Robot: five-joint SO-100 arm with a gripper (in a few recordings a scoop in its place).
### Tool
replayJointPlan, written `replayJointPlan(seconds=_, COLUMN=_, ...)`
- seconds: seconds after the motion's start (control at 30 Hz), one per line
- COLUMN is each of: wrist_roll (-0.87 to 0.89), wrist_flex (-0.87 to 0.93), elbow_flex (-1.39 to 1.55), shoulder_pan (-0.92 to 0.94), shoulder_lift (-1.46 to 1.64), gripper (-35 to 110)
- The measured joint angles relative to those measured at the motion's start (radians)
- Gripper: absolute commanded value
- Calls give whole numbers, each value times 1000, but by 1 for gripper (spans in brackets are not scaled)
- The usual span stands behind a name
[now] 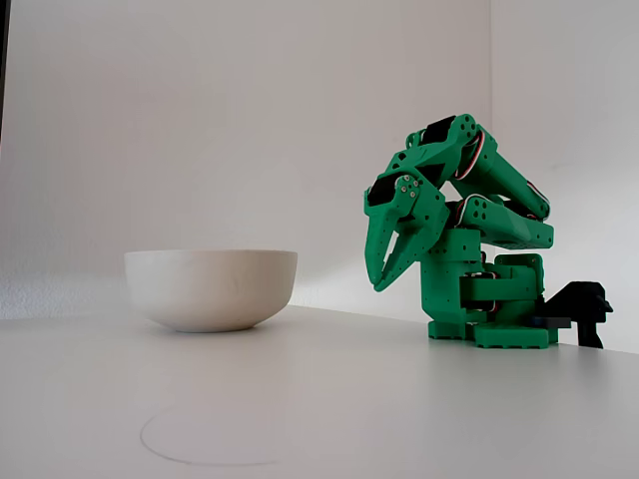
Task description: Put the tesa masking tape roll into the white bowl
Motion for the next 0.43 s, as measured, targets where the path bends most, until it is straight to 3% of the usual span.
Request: replayJointPlan(seconds=0.43, wrist_roll=0, wrist_flex=0, elbow_flex=0, shoulder_pan=0, shoulder_lift=0, gripper=-8)
